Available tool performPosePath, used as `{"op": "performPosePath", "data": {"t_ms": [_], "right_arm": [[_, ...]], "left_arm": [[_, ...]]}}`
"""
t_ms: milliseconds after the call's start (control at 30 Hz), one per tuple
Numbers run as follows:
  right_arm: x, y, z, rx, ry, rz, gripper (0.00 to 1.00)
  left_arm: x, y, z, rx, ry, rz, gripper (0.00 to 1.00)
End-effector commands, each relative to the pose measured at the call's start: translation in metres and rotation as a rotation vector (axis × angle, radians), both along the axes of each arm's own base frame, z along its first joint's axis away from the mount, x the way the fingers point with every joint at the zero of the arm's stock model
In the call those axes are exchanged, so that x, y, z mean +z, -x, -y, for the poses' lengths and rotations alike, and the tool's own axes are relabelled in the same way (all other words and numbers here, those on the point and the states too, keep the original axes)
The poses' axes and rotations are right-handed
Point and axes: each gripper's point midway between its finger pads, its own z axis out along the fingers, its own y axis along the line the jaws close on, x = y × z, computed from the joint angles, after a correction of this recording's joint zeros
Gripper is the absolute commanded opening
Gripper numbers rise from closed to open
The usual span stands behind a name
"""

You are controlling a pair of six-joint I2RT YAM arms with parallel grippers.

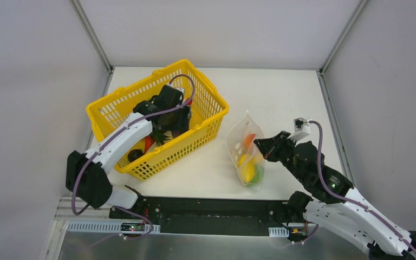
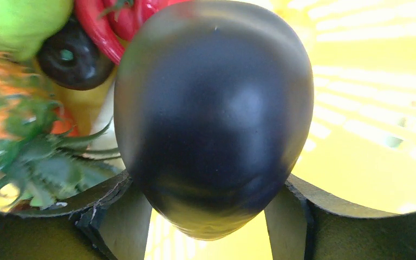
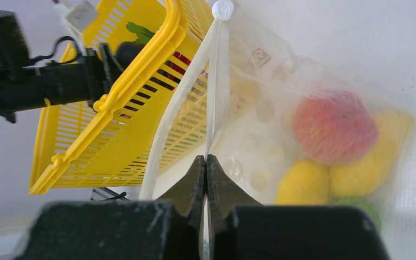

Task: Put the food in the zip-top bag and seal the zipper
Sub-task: Pick up the fake vegetable from the bin, then place the fake vegetable in the zipper food storage bag.

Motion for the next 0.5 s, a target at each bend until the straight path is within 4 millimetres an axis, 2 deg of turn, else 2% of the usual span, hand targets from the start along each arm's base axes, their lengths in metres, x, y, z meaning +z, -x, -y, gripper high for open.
{"op": "performPosePath", "data": {"t_ms": [0, 100, 300, 467], "right_arm": [[0.032, 0.000, -0.002, 0.005, -0.077, 0.054, 0.00], [0.034, 0.001, -0.003, 0.012, -0.084, 0.057, 0.00], [0.045, 0.006, -0.014, 0.081, -0.095, 0.075, 0.00], [0.044, 0.002, -0.029, 0.113, -0.080, 0.054, 0.00]], "left_arm": [[0.066, 0.003, -0.006, 0.035, 0.071, 0.156, 0.14], [0.098, 0.012, -0.001, 0.020, 0.165, 0.217, 0.15], [0.170, 0.038, 0.036, -0.092, 0.476, 0.310, 0.15], [0.192, 0.061, 0.065, -0.199, 0.551, 0.274, 0.15]]}}
